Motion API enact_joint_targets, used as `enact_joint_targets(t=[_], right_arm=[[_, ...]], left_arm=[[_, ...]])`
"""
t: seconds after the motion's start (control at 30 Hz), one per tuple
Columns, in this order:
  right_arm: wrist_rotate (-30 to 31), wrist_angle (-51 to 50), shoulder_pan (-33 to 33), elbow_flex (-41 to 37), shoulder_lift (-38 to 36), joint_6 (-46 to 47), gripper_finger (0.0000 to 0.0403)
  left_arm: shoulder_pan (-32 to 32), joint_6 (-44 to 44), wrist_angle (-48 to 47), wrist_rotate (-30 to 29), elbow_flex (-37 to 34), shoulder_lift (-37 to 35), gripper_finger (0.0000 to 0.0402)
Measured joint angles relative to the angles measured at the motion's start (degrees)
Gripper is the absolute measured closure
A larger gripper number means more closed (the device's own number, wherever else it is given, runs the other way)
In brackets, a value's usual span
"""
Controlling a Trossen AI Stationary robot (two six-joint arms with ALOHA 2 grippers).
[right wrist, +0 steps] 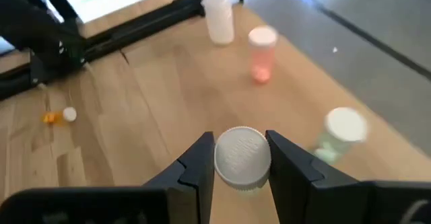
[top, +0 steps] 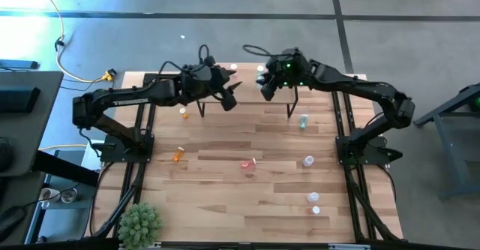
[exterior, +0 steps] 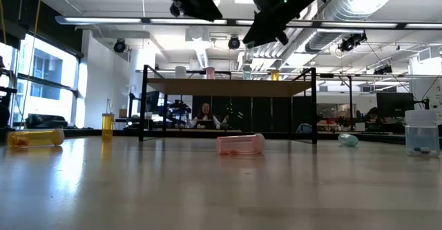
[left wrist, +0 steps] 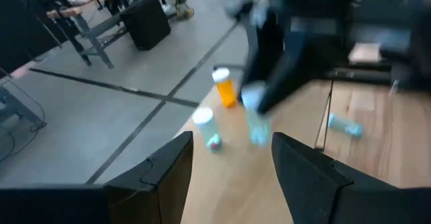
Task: Pick and place medicine bottles onto shelf by color
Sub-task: Put the right blue pill bottle on the shelf aligned with the other blue pill bottle
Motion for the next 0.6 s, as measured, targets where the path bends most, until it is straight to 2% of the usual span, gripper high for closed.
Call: enact_joint_targets(t=[0.33, 0.6], right_arm=[[1.6, -1.4, 0.4, 0.0, 3.5, 0.1, 0.0306], [3.6, -1.2, 0.5, 0.0, 5.5, 1.2, 0.0305]], left_arm=[[0.8, -0.3, -1.2, -1.3, 0.0, -8.0, 0.0209], [2.1, -0.3, -1.9, -1.6, 0.0, -9.2, 0.0209]])
